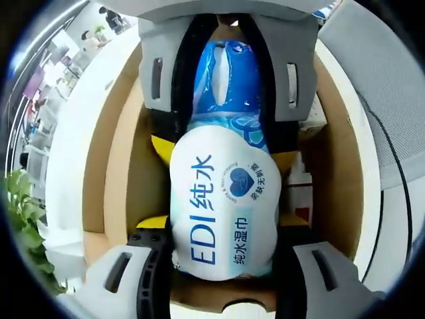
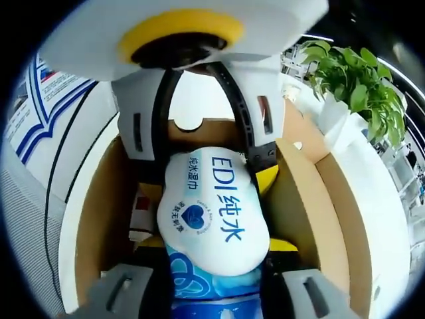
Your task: Operate the shoe box by opening the lid, removing the specified soft item, and placing it in the target area until the item is outside and the box remains undamaged.
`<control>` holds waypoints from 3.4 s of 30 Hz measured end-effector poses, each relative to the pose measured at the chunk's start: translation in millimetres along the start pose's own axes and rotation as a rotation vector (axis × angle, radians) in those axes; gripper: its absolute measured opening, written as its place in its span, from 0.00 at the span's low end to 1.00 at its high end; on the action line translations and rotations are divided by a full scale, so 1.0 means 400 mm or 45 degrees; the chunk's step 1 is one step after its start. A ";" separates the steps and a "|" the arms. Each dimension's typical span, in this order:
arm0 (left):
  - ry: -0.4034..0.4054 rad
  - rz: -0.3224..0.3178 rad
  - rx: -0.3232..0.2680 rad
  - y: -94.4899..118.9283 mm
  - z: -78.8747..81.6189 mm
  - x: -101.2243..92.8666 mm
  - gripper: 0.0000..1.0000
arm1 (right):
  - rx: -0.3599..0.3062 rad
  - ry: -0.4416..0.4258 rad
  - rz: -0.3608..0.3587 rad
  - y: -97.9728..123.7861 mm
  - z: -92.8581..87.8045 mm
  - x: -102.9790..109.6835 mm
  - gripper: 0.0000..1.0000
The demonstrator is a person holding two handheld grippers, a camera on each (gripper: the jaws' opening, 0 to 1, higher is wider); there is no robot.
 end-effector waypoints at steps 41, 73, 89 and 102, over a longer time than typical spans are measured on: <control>-0.001 0.026 0.031 0.176 0.109 -0.018 0.59 | -0.077 0.043 -0.015 0.167 0.081 0.019 0.47; -0.023 0.014 -0.037 0.160 0.322 -0.021 0.59 | -0.073 0.032 -0.043 0.343 -0.039 -0.003 0.47; -0.055 0.012 -0.055 0.125 0.425 -0.017 0.59 | -0.076 0.033 -0.078 0.416 -0.122 -0.019 0.47; -0.065 -0.004 -0.078 0.096 0.486 -0.020 0.59 | -0.055 0.022 -0.085 0.459 -0.176 -0.025 0.47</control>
Point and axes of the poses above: the point that each gripper's makers call its tool centre point, and the gripper's own axes: y roughly backward along the fingers, x roughly to its left, z roughly out of its top, the point moved 6 cm from there along y, roughly backward along the fingers, and after that the axes turned 2 degrees about -x, right-handed, at the moved point
